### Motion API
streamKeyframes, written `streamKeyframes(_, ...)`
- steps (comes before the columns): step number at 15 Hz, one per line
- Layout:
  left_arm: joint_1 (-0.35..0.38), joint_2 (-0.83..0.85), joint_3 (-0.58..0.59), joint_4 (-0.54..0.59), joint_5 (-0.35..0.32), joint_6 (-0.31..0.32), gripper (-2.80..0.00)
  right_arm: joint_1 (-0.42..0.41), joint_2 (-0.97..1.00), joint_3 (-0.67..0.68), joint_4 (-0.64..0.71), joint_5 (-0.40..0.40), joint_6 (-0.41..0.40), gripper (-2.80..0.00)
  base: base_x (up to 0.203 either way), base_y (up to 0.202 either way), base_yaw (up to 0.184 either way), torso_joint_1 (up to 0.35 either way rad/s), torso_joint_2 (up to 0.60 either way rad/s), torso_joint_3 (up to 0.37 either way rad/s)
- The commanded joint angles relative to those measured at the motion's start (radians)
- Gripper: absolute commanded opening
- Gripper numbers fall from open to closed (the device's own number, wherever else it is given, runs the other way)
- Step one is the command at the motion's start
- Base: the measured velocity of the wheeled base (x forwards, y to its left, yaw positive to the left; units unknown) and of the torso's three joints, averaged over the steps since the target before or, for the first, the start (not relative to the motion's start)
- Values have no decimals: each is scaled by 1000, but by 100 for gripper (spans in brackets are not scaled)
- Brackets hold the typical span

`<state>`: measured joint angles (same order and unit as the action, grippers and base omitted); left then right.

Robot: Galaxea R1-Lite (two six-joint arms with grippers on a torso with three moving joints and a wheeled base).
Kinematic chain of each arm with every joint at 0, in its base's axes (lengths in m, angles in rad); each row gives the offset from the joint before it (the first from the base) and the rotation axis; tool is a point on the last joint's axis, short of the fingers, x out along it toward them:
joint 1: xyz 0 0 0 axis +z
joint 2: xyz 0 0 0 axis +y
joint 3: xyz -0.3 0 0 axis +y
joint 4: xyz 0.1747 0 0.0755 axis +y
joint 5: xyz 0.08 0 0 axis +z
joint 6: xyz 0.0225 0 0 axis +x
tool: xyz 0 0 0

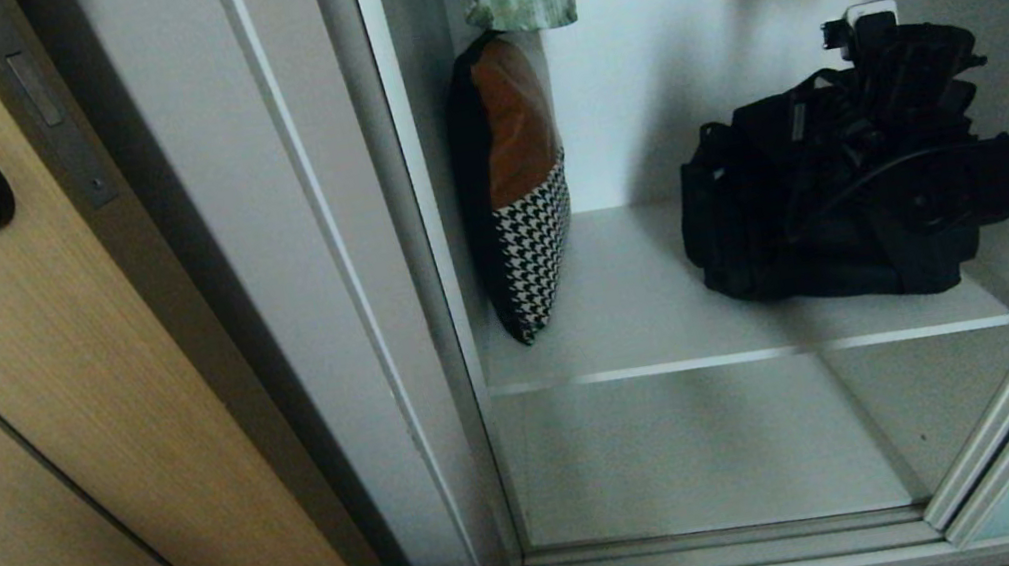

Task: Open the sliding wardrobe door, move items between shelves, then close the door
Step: Place the bag on the higher shelf

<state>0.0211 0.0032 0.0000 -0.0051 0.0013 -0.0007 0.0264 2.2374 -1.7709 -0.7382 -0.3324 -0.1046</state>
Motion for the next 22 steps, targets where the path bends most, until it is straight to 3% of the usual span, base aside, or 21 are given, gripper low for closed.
streamKeyframes(1,0,1,0,0,0,1,-280,1,-2,2,-22,-6,1,0,0,0,0,0,0,0)
streamKeyframes(7,0,1,0,0,0,1,-280,23,-19,62,-42,9,0,0,0,0,0,0,0,0)
streamKeyframes(15,0,1,0,0,0,1,-280,57,-9,321,-125,29,2,0,0,0,0,0,0,0)
streamKeyframes(22,0,1,0,1,0,1,-280,101,-207,556,-210,23,21,0,0,0,0,0,0,0)
